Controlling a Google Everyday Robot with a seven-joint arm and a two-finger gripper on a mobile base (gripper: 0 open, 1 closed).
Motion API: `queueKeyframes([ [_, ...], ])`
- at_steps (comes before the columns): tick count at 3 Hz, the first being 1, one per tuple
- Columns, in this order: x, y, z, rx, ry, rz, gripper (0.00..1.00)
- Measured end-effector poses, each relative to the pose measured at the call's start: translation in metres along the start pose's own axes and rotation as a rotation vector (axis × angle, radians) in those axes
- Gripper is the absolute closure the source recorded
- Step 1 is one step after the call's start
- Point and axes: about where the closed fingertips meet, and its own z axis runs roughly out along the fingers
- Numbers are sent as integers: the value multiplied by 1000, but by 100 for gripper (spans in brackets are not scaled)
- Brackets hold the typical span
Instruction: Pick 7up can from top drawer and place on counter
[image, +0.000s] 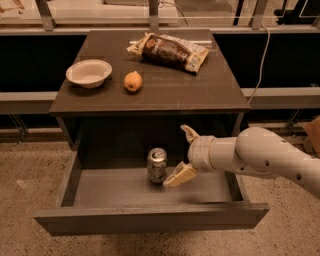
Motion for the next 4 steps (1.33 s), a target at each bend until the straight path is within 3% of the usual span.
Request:
queueKeyframes([
  [2,8,24,53,-134,-48,140,0],
  [3,5,22,64,-137,-105,204,18],
  [4,-1,19,67,-140,-170,244,49],
])
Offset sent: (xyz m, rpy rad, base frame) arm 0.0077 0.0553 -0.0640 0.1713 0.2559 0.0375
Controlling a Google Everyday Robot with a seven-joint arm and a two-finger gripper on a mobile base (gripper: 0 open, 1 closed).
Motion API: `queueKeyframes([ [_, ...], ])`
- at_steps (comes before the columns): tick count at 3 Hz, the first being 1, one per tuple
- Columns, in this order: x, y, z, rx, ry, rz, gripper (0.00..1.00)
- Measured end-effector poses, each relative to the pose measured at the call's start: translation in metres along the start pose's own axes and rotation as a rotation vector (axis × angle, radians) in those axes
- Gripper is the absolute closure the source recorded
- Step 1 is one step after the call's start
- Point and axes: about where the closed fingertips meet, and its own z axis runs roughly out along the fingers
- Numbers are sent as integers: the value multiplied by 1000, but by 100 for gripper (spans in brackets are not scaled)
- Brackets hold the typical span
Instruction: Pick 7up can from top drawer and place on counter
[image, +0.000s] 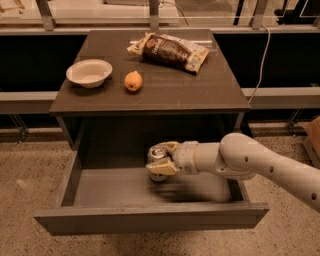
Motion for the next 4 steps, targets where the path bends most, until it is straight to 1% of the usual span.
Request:
queueKeyframes([
  [1,-5,-1,-2,-11,-29,7,72],
  [2,-53,-10,-21,-40,-40,-88,96],
  [3,-132,-16,-53,-92,-22,-239,100],
  [4,-212,-17,-77,-156,-24,-363,100],
])
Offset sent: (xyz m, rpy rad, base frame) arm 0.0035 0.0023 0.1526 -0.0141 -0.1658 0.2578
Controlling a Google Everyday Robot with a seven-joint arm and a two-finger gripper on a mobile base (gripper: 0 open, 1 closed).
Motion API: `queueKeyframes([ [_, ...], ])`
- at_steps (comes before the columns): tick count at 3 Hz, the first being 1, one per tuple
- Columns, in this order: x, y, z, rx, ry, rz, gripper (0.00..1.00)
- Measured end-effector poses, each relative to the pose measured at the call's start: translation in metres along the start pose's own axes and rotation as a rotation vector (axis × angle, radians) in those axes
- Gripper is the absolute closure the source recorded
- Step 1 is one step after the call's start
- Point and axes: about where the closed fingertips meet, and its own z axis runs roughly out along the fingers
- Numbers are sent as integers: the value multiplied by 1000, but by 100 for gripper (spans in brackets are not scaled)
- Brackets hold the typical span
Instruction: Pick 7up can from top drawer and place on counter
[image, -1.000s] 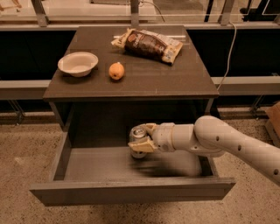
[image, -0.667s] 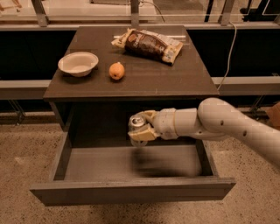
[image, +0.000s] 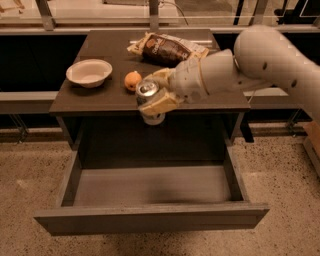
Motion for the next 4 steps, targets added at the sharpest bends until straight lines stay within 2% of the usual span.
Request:
queueKeyframes([
  [1,-49,-21,-7,-88,11,-66,100],
  [2,-63,-59,11,-146,42,-40,100],
  [3,-59,-107,44,-143,72,43,100],
  [4,-62,-161,68,-65,56,118,100],
])
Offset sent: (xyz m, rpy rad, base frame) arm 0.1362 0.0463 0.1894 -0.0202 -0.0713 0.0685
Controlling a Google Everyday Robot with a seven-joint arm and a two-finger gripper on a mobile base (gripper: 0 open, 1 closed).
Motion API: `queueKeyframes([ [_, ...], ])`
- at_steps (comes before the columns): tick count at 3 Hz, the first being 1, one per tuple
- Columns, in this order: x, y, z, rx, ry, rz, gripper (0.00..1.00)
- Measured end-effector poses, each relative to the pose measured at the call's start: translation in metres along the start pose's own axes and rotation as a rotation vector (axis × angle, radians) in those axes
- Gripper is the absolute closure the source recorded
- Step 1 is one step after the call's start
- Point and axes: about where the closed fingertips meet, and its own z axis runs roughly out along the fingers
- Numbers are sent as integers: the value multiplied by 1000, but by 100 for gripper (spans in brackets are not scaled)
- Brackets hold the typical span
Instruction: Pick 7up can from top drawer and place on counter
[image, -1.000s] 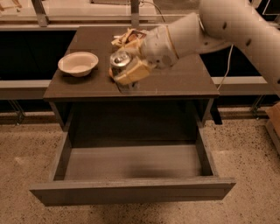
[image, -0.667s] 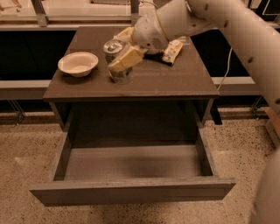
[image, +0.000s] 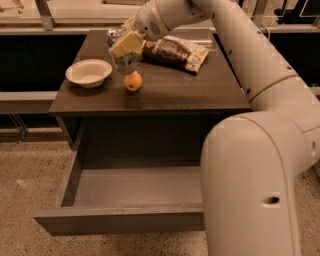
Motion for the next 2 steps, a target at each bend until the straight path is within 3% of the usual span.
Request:
queueKeyframes([
  [1,-16,-15,-16,49,-23,-19,100],
  [2,-16,-15,-15,48,-23,-19,100],
])
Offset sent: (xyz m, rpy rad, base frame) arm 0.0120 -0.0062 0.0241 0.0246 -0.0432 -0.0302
